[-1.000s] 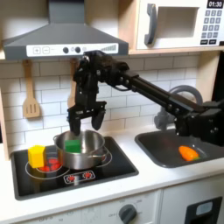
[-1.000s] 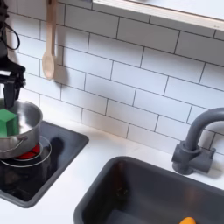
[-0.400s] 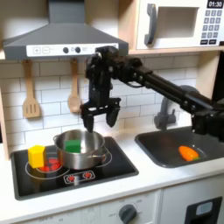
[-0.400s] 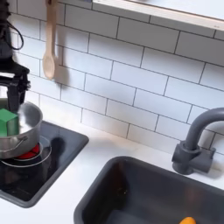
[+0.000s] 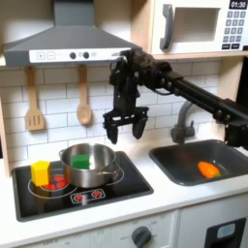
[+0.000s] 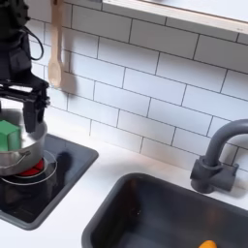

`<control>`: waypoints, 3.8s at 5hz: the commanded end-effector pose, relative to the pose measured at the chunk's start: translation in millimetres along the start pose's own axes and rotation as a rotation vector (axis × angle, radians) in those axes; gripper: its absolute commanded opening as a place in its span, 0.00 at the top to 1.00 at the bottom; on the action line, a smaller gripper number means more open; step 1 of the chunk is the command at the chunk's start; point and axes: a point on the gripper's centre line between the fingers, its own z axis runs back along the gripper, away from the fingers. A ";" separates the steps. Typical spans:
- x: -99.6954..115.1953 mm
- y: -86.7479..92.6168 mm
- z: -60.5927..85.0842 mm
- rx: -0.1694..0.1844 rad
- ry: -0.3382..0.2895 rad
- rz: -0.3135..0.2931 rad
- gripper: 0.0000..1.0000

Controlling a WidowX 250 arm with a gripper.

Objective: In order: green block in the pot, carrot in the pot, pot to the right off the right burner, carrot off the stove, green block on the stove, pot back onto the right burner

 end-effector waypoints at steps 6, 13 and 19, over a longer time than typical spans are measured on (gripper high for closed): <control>-56.9 -96.2 10.7 -0.075 0.023 -0.212 0.00; -77.8 -180.6 -15.4 -0.108 0.042 -0.342 0.00; -77.9 -252.5 -50.9 -0.108 0.060 -0.346 0.00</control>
